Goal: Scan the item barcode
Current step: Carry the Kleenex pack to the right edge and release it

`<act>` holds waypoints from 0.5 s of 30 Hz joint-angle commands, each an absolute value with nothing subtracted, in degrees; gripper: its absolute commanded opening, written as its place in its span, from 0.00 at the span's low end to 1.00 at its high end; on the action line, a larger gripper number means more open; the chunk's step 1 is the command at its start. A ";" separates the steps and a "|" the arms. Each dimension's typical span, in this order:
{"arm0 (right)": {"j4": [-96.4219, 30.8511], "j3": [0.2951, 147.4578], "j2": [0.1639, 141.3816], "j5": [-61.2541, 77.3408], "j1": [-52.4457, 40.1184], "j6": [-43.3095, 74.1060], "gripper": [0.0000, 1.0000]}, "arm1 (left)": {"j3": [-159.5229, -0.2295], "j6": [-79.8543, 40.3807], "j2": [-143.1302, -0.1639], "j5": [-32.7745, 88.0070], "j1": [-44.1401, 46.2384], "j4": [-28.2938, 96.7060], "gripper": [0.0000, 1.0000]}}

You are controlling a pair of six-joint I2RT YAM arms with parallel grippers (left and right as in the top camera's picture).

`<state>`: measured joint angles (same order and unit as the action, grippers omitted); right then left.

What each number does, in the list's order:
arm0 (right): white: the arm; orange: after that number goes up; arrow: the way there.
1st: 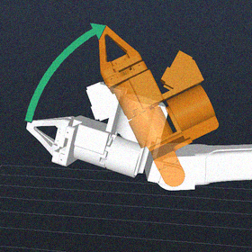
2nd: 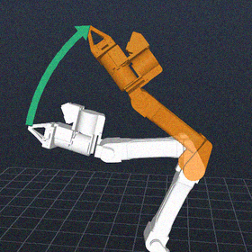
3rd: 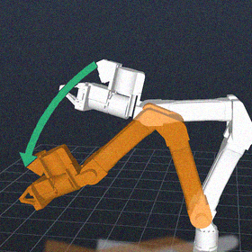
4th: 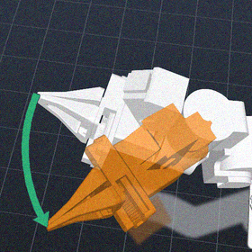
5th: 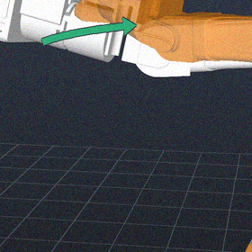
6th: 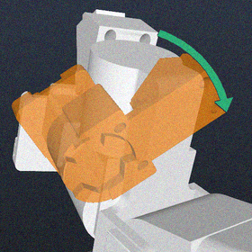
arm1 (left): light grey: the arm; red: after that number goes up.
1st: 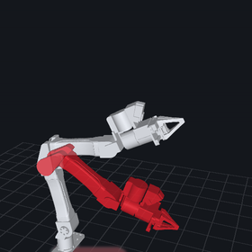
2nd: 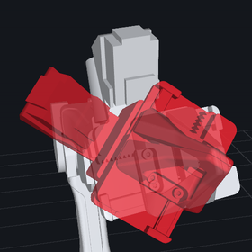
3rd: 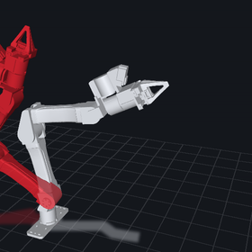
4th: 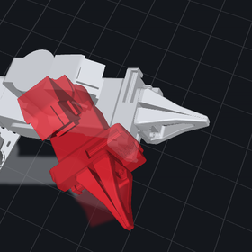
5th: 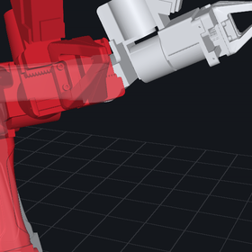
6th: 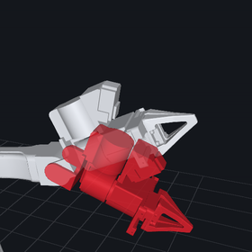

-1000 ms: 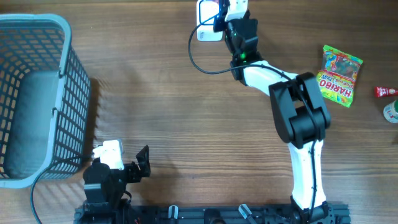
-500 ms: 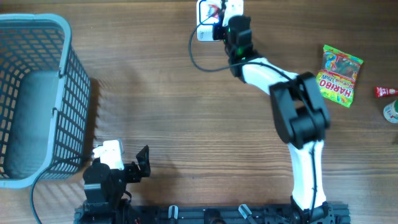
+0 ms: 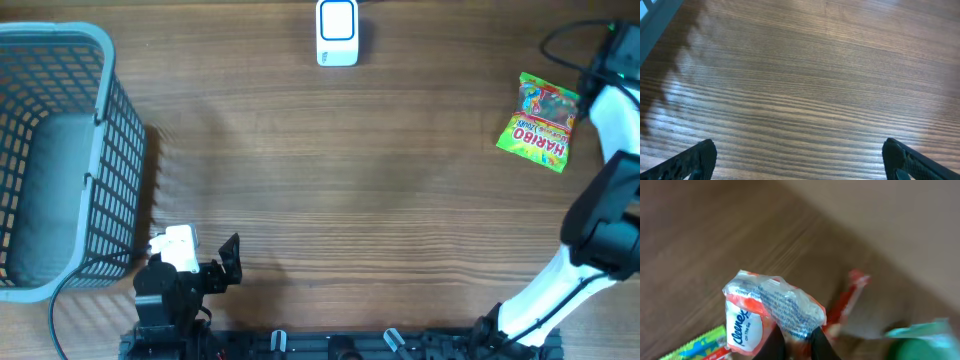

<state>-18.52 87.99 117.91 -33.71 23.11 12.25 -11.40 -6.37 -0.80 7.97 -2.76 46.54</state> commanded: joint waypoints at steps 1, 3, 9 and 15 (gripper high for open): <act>-18.94 87.59 122.50 -23.03 22.87 15.18 0.09 | -10.76 -6.70 -0.36 7.86 -2.96 46.54 1.00; -20.10 87.88 121.71 -22.85 22.59 15.35 1.00 | -10.76 -6.70 -0.36 7.84 -2.96 46.54 1.00; -25.47 89.58 101.54 -19.18 21.37 15.40 1.00 | -10.76 -6.70 -0.36 7.84 -2.96 46.54 1.00; -35.46 89.58 73.63 20.18 15.00 15.25 1.00 | -10.76 -6.70 -0.36 7.86 -2.96 46.54 1.00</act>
